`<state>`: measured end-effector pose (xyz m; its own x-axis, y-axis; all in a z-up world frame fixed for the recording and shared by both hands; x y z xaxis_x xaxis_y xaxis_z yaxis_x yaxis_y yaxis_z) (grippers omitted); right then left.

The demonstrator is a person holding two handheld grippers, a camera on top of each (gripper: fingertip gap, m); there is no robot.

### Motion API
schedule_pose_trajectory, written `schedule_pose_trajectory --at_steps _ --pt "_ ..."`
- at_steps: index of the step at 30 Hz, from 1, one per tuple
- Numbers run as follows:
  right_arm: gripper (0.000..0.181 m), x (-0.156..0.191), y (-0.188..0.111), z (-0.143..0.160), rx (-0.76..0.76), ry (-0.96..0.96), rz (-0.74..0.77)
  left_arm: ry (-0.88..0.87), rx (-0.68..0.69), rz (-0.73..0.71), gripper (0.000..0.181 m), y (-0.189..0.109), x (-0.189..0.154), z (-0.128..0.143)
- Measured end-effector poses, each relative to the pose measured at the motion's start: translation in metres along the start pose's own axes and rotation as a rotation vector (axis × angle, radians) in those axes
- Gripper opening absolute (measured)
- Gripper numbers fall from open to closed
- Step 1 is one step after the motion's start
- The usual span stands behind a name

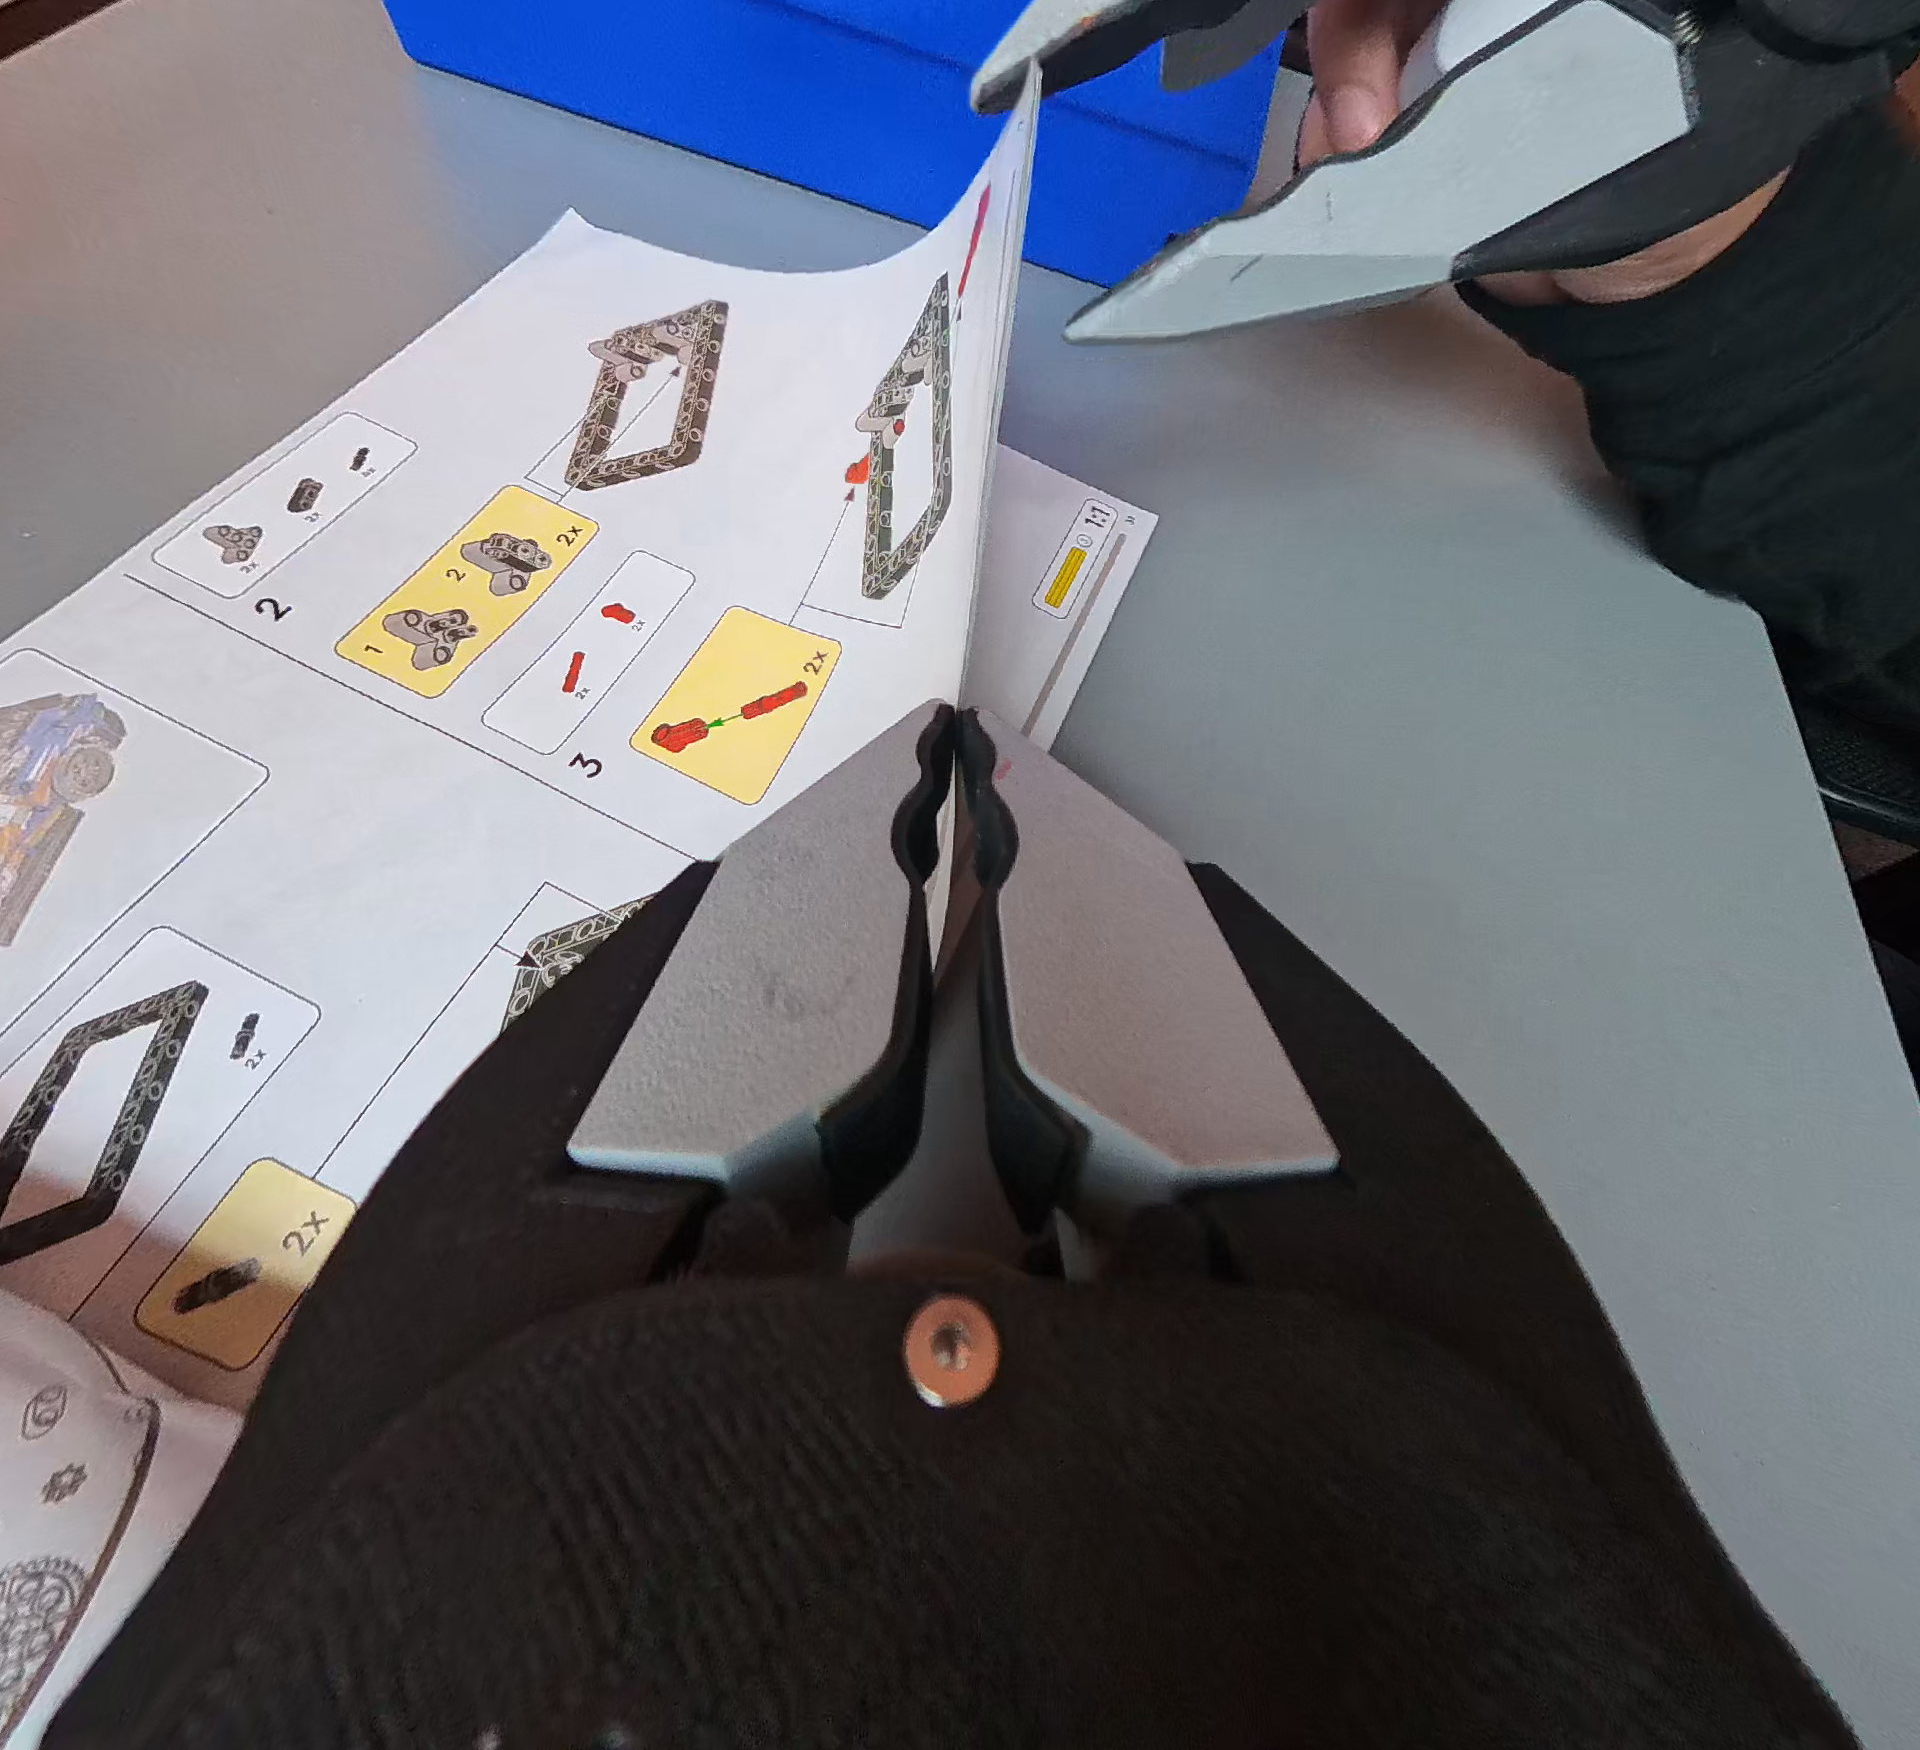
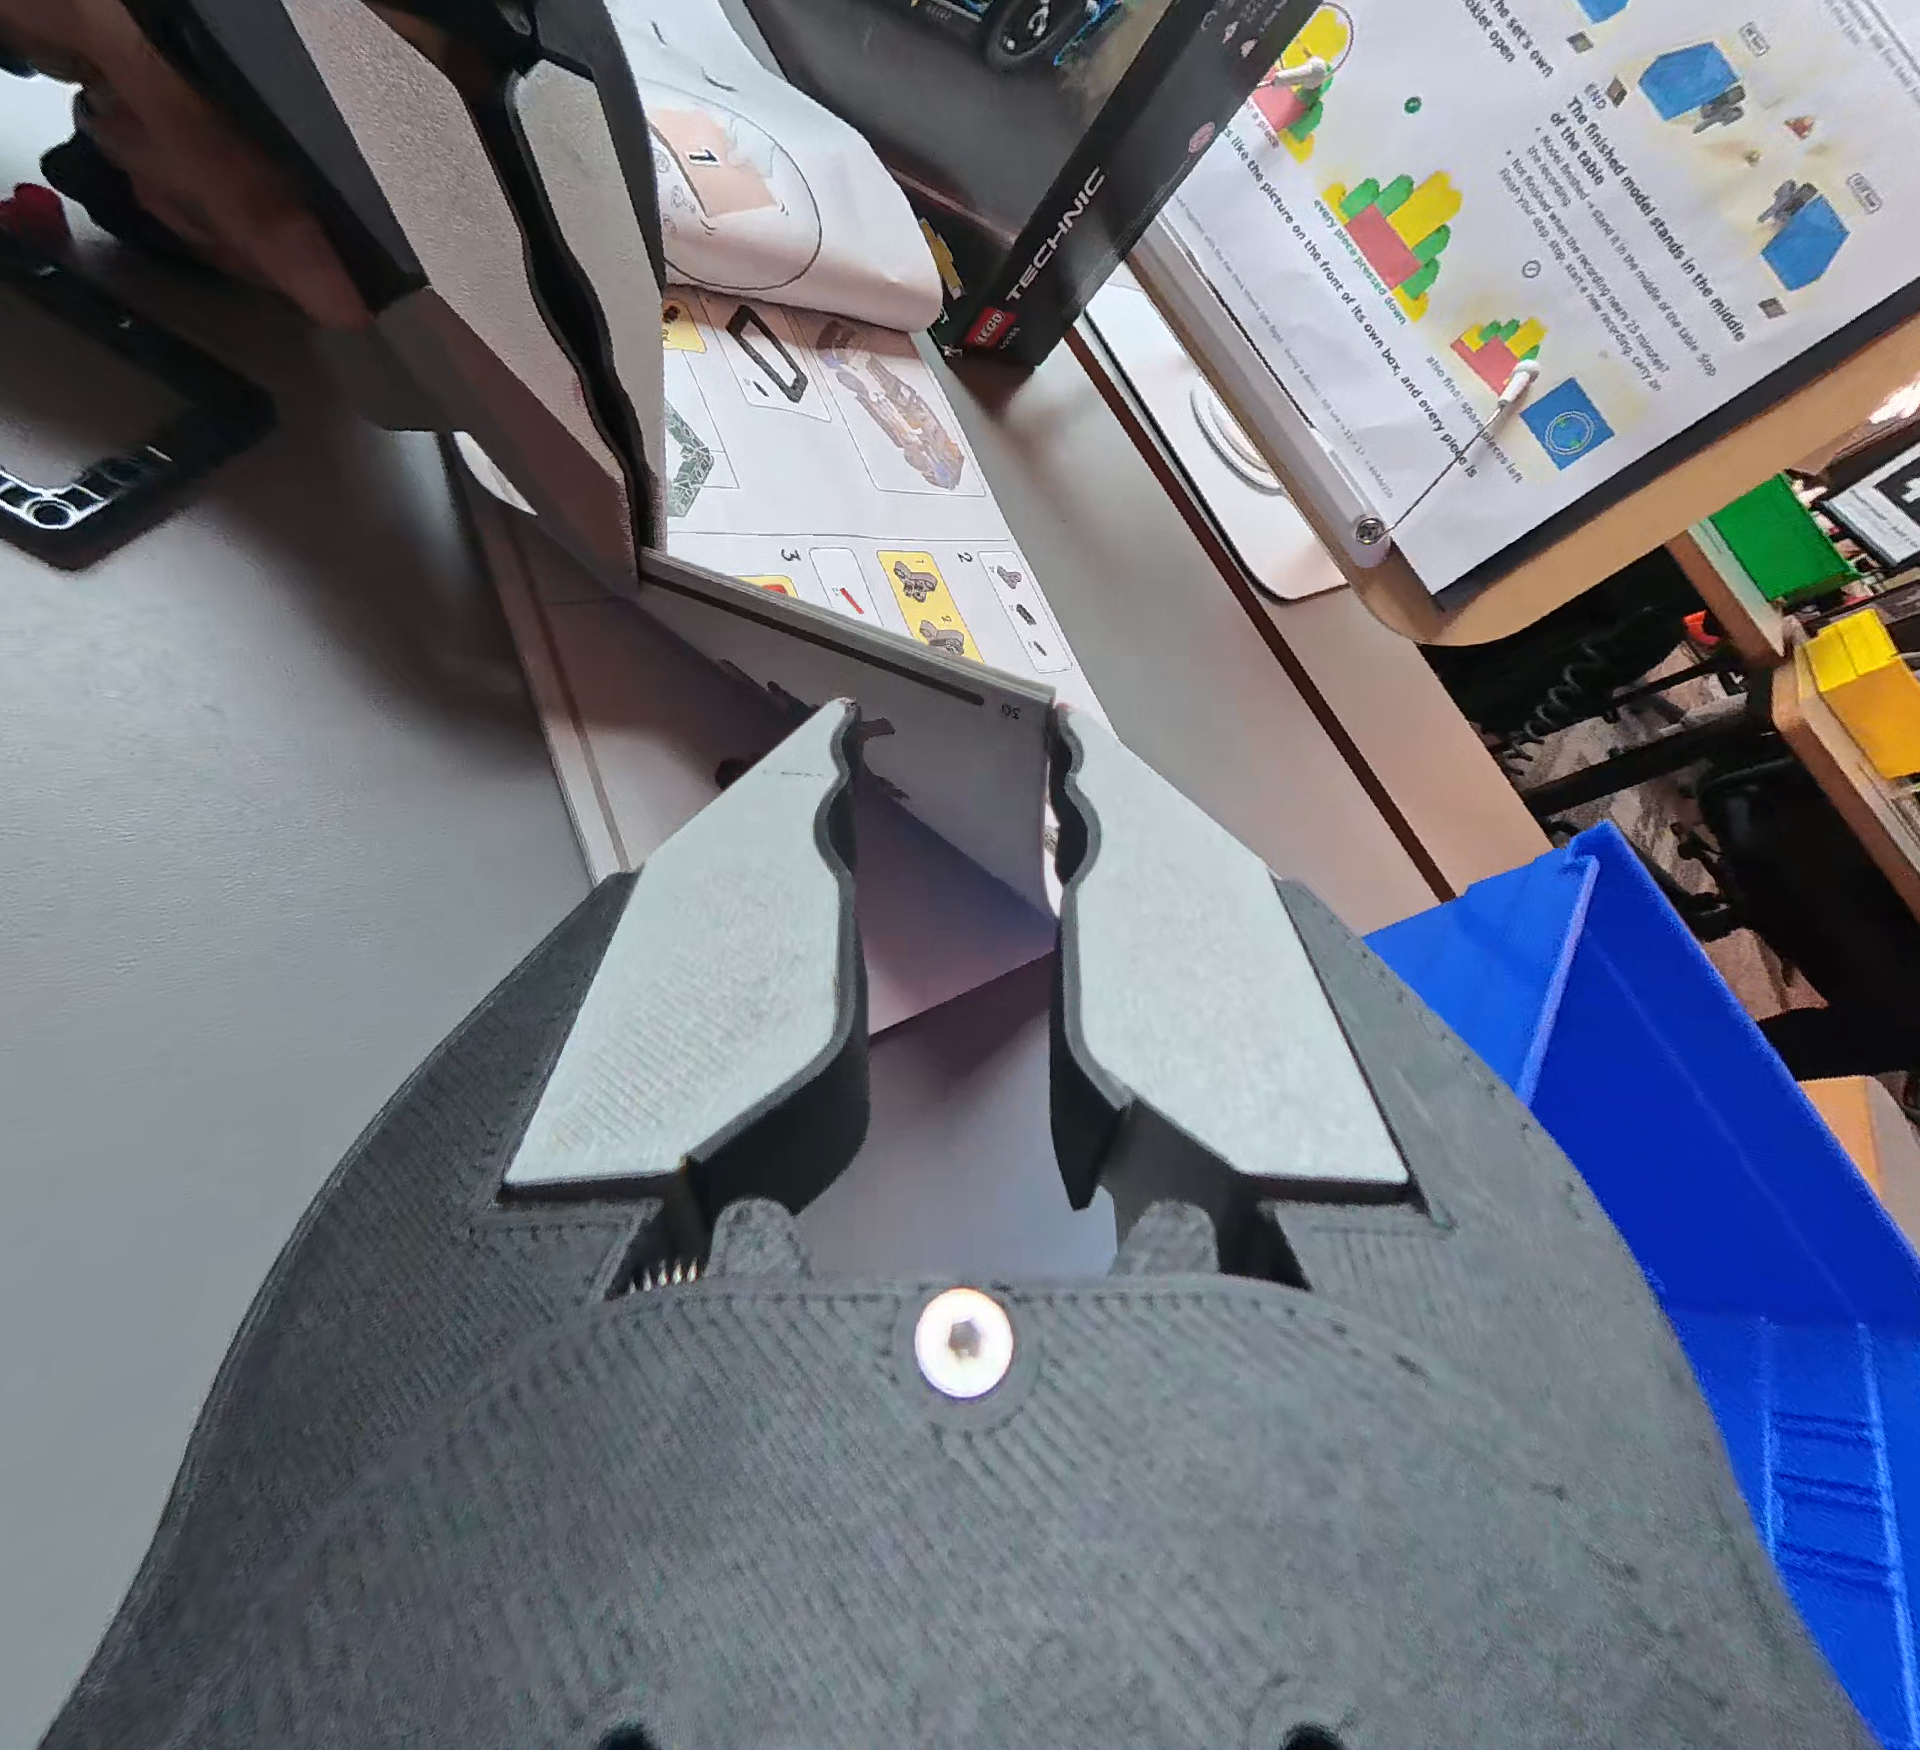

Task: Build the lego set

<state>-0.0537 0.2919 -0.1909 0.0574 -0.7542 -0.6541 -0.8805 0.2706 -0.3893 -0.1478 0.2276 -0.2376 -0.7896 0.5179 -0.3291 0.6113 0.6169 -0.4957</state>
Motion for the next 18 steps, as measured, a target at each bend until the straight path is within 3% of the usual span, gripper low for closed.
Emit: schedule_pose_trajectory --at_steps 8,18 --pt "0.030 0.000 -0.014 -0.008 -0.040 -0.033 0.052 -0.002 0.006 -0.001 0.000 0.001 0.000 0.001" --pt "0.033 0.003 -0.007 -0.004 -0.003 -0.074 0.042 0.000 0.010 -0.001 0.000 0.001 -0.001 0.002"
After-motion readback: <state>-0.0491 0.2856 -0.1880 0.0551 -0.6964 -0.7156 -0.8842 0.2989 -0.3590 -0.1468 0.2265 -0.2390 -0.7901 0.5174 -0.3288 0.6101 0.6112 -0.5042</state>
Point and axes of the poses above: each gripper's, where its closed fingertips meet, y out along the fingers, z out of its underside, x = y × z across the jaws, the point moved 4 cm from there along -y, back along the fingers, and after that the axes turned 10 degrees about -y, right-handed, at the moved point
